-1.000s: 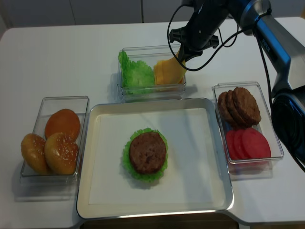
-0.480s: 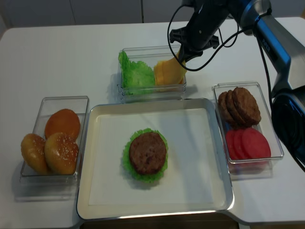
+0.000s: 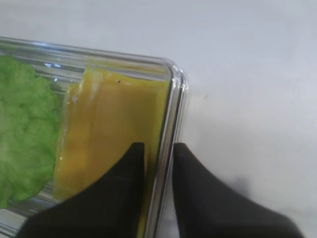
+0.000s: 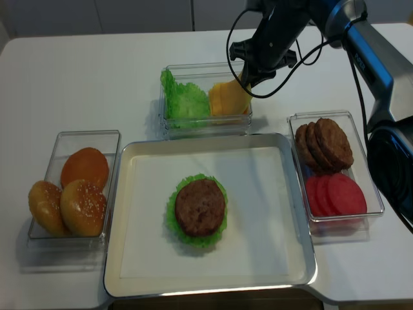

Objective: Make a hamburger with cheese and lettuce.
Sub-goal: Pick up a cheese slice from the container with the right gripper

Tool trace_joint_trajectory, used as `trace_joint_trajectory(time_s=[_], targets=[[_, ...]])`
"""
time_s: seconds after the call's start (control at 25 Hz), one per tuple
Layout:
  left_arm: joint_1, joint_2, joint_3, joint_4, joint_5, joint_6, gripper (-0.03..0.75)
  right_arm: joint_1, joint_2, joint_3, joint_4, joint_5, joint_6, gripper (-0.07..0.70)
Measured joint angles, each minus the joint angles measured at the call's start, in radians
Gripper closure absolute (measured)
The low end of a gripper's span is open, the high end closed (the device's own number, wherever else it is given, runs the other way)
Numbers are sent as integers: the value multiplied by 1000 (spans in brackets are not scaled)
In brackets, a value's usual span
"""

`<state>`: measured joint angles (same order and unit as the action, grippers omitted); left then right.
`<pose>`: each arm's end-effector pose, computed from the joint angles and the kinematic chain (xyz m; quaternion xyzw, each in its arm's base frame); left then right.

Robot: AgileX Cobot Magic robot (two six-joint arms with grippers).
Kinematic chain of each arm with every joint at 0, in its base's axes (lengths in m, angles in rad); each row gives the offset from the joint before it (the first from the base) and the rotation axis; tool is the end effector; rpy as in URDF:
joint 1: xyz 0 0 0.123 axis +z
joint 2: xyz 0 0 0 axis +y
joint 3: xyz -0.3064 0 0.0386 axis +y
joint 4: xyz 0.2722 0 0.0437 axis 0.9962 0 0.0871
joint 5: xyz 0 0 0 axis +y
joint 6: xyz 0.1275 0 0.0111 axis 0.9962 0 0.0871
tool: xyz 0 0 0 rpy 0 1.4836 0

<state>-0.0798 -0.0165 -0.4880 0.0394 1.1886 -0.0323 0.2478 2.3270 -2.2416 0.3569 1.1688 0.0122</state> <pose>0.0163 0.0034 0.2545 0.0189 0.8834 -0.0066 0.4682 0.5362 0.1781 0.2294 -0.0783 0.9616 0.1981 0.1731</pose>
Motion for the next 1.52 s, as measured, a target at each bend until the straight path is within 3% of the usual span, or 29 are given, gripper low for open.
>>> trace_joint_trajectory(time_s=[0.36,1.52], targets=[[0,0,0,0,0,0,373,0,0,0,-8,7,8,432],[0,0,0,0,0,0,373,0,-6,-9,10,19,7,458]])
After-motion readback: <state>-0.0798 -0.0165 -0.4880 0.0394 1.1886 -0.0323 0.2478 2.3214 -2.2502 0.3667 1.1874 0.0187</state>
